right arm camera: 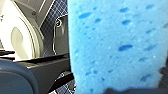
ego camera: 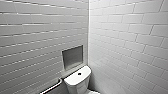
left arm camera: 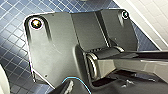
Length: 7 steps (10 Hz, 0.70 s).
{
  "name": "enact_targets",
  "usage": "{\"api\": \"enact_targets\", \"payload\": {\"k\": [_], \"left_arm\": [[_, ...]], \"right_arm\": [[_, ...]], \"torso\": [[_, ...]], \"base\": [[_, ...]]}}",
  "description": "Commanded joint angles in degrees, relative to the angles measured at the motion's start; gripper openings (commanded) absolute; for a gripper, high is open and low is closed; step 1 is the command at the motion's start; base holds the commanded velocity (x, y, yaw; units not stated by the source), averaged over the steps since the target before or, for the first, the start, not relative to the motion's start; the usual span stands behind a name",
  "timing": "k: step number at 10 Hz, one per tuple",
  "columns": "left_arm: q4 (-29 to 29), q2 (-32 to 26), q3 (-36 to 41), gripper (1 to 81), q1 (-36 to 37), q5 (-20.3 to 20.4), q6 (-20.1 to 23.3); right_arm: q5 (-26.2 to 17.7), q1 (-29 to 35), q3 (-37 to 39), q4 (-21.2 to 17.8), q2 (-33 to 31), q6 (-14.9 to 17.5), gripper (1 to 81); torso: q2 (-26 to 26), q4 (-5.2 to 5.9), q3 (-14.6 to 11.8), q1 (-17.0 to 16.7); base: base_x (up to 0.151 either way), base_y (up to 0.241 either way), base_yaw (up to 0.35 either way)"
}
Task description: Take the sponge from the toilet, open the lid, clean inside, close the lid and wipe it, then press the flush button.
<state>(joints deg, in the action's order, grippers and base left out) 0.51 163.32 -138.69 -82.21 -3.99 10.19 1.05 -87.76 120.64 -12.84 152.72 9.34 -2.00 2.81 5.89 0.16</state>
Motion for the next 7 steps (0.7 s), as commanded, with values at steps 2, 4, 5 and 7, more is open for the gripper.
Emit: {"api": "enact_targets", "payload": {"k": [2,4,5,7], "left_arm": [[-0.78,-0.71,0.70,81.1,3.06,-3.22,0.00],[-0.78,-0.71,0.70,81.1,3.06,-3.22,0.00],[-0.78,-0.71,0.96,81.1,3.06,-3.22,-0.08],[-0.78,-0.71,1.23,81.1,3.06,-3.22,-0.08]], "right_arm": [[-3.25,2.19,-0.68,-0.79,-1.25,-0.02,1.0],[-2.99,2.19,-0.68,-0.79,-1.25,-0.02,1.0],[-2.98,2.10,-0.68,-0.79,-1.25,-0.02,1.0],[-2.98,1.93,-0.68,-0.79,-1.25,-0.02,1.0]], "torso": [[0.00,0.00,0.00,0.00],[0.00,0.00,0.00,0.05],[0.00,0.00,0.00,0.02],[0.00,0.00,0.00,0.05]], "base": [[0.090,0.000,0.000],[0.091,0.000,0.000],[0.091,0.000,0.000],[0.091,0.000,0.000]]}}
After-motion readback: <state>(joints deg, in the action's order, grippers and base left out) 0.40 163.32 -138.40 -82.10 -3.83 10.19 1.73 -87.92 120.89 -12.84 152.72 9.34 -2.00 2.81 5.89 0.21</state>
